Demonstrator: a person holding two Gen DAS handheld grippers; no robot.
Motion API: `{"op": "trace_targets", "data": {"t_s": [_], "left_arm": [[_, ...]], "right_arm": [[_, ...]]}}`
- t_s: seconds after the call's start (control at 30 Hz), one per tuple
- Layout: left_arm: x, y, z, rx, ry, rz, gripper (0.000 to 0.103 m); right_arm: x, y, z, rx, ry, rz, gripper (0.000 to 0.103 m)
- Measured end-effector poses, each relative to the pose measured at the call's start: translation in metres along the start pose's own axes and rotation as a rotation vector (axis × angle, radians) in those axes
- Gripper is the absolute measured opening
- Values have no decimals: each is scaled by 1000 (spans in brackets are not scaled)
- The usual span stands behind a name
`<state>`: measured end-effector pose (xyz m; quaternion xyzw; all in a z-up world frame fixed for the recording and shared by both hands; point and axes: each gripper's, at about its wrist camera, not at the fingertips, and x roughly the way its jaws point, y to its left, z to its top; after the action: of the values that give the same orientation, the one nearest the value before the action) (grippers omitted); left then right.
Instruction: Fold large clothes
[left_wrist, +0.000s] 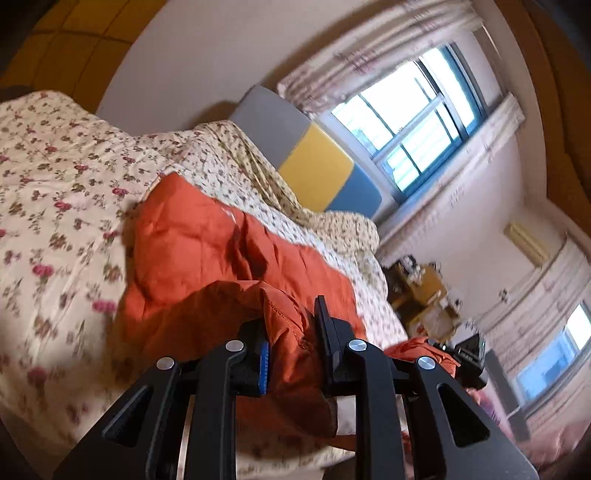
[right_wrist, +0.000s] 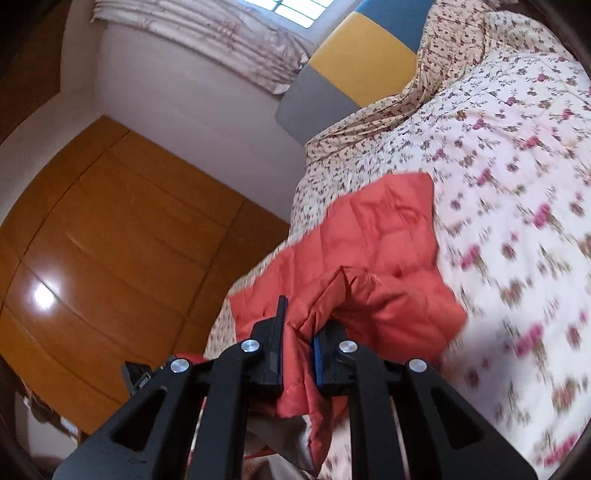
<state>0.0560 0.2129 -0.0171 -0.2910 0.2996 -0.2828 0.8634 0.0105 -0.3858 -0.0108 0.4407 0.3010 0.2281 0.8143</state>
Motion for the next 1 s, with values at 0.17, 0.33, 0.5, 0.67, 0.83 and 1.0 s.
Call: {"op": "trace_targets", "data": {"t_s": [0.17, 0.33, 0.5, 0.67, 0.83, 1.0], "left_arm": [[19, 19, 26, -59, -19, 9, 21], [45, 32, 45, -75, -17, 53, 21], [71, 47, 59, -56, 4, 117, 21], [92, 69, 71, -98, 23, 168, 21], [106, 83, 78, -152, 35, 186, 29], [100, 94, 85, -251, -57, 121, 97]], "right_arm": [[26, -20, 32, 102, -16, 17, 13], [57, -41, 55, 169, -18, 7, 18], [85, -59, 67, 225, -16, -22, 22], [104, -75, 74, 295, -42, -30, 35], [116, -88, 80, 350, -96, 26, 65], [109, -86, 88, 303, -201, 39, 85]]}}
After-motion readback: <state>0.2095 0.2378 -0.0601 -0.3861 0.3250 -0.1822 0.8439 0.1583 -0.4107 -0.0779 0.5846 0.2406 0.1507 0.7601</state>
